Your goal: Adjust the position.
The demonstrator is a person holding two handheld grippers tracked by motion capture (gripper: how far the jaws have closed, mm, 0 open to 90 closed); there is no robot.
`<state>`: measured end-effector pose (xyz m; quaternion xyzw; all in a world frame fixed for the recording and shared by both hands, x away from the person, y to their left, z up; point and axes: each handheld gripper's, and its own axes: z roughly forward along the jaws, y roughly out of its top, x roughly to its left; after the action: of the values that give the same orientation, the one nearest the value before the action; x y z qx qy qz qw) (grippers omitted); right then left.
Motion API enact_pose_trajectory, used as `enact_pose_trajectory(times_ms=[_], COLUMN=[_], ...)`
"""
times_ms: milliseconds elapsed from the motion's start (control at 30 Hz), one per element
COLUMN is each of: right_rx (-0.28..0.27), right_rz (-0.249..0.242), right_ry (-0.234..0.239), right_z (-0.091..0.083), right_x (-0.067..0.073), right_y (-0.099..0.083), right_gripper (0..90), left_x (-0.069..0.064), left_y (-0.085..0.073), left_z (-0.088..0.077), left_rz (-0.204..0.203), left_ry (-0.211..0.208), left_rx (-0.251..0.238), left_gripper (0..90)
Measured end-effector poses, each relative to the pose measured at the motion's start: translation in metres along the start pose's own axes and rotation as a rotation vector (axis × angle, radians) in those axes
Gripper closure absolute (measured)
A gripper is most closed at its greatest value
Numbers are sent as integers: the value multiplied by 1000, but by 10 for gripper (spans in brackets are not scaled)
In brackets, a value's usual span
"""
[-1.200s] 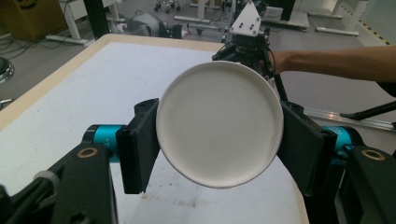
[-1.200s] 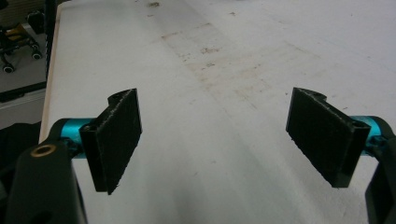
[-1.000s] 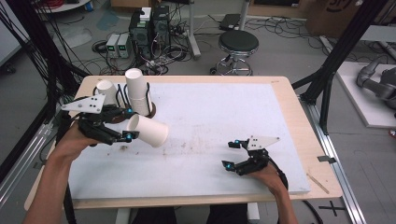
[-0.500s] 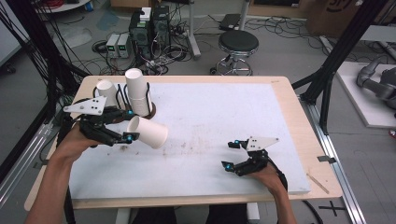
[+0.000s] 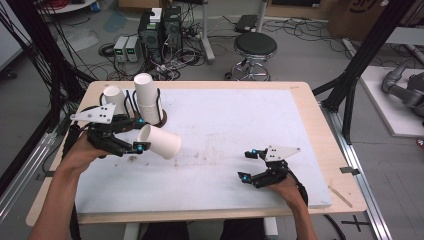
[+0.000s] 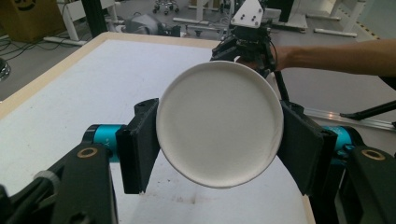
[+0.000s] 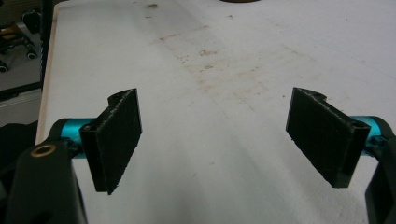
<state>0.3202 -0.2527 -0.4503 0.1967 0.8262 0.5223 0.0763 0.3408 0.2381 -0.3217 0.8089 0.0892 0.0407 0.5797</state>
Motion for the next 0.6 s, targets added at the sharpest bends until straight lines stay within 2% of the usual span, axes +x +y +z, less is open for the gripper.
enact_pose_trajectory(times_ms=[100, 200, 267, 367, 533, 600], right_rx=[-2, -6, -45, -72, -125, -127], right_rz=[20, 19, 17, 34, 35, 39], right_ry=[25, 30, 31, 33, 56, 73], right_z=[-1, -4, -9, -17, -28, -31], right_x=[0, 0, 0, -2, -3, -3], right_y=[1, 4, 9, 17, 28, 35], right_gripper=[188, 188, 188, 188, 188, 188], left_x=[0, -1, 0, 2, 5, 5], left_y=[0, 0, 0, -3, -7, -7], left_z=[0, 0, -1, -2, -1, 2], left_rz=[5, 8, 13, 10, -4, -4], left_ry=[-5, -4, -14, -30, -28, -35], left_rx=[-5, -9, -23, -57, -62, -73], left_gripper=[344, 344, 345, 344, 345, 344])
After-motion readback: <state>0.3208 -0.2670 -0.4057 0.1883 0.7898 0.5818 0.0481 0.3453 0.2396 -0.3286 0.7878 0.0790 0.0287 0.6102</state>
